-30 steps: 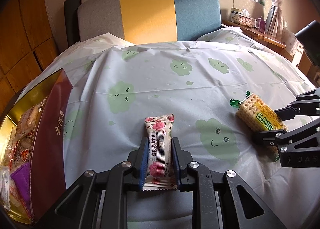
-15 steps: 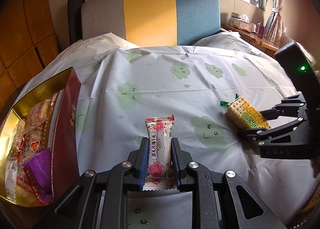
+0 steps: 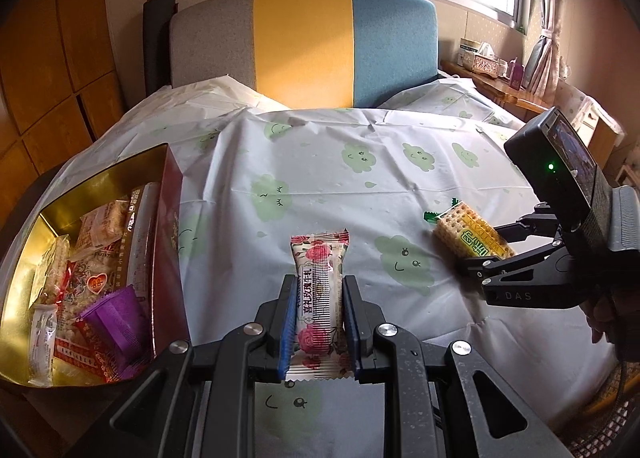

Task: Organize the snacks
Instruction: 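Lift the cracker pack with right gripper while left gripper holds the candy bar, then carry the candy bar into the gold tin with left gripper and release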

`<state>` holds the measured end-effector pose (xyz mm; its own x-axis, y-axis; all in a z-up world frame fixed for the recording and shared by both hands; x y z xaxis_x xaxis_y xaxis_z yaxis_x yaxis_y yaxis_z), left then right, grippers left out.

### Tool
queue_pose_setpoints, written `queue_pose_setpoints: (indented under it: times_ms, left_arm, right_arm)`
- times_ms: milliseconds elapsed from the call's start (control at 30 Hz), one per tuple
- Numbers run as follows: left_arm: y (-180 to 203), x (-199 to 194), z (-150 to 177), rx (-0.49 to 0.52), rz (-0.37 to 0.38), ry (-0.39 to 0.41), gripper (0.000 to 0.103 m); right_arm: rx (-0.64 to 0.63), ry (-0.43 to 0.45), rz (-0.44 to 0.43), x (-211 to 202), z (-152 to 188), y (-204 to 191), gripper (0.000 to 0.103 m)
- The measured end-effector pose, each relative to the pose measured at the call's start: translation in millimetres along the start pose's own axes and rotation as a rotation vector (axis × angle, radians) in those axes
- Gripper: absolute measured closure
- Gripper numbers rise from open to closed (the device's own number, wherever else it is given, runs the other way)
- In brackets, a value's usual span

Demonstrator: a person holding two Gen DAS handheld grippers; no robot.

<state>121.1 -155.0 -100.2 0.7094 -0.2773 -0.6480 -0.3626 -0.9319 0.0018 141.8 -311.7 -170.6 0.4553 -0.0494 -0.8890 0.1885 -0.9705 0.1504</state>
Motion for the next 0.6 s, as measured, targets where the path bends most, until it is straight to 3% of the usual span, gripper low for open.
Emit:
queue_pose_setpoints:
  times_ms: [367,600]
  left_arm:
    - [-31,-33,0,-0.071,0.023,0.015,0.081]
    - [-123,-50,-10,-0.272,-0.078,0.04,0.081]
  right_arm:
    - [-0.02,0.01,0.018,-5,3,-5,0.054]
    - [-0.021,0.009,0.02,-4,1,-1,0.054]
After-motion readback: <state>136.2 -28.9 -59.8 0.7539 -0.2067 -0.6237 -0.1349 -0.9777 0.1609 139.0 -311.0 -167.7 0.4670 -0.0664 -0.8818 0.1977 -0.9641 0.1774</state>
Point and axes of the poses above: each gripper's, at about its wrist camera, not at the fingertips, and x roughly the way its jaws point, y to its right, z to its underside, the point moved 9 cm from there along x, roughly the way its jaws point, and after that the axes turned 6 degrees about y, right-handed, at the moved point
